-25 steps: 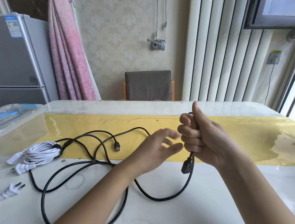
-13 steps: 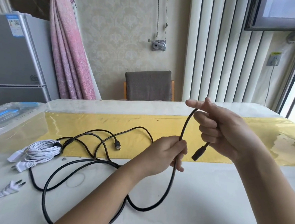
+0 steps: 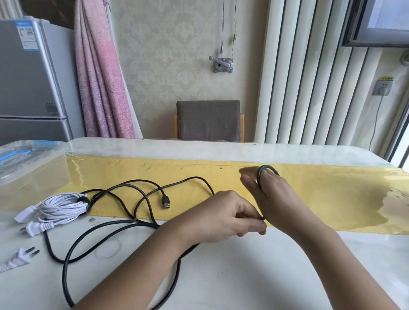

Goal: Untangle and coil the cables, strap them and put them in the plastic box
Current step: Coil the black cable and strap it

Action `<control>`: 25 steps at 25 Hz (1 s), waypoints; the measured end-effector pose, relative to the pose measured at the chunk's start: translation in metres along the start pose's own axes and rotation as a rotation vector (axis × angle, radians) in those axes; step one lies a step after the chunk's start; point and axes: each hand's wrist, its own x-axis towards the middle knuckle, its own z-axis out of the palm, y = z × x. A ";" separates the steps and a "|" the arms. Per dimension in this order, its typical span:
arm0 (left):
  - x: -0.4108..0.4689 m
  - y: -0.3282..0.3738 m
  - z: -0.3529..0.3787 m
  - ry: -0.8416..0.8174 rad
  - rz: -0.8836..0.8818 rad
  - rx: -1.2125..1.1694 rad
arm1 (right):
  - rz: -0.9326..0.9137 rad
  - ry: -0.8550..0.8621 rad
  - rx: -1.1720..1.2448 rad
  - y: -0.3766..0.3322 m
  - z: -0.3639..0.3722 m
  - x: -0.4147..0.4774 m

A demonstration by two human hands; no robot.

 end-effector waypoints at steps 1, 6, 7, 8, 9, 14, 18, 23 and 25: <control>-0.002 0.001 -0.008 0.011 -0.009 -0.032 | 0.015 -0.041 0.082 -0.002 -0.001 0.000; -0.013 -0.009 -0.053 0.223 0.007 -0.260 | 0.125 -0.333 0.500 -0.007 -0.010 -0.004; -0.016 -0.013 -0.061 0.273 0.014 -0.323 | 0.104 -0.484 0.554 -0.006 -0.009 -0.005; -0.019 -0.017 -0.069 0.332 0.021 -0.388 | 0.071 -0.657 0.600 -0.005 -0.006 -0.006; -0.020 -0.023 -0.075 0.400 0.022 -0.451 | 0.038 -0.815 0.653 -0.006 -0.002 -0.007; -0.009 -0.053 -0.078 0.705 -0.004 -0.420 | -0.139 -1.044 1.455 -0.011 0.014 -0.005; -0.001 -0.064 -0.079 0.939 0.013 -0.271 | 0.076 -0.911 1.770 0.001 0.008 0.006; 0.012 -0.062 -0.048 0.837 0.025 -0.136 | -0.201 -1.107 1.771 -0.010 0.010 -0.004; 0.017 -0.063 -0.034 0.698 -0.025 -0.073 | -0.213 -1.018 1.846 -0.014 0.002 -0.005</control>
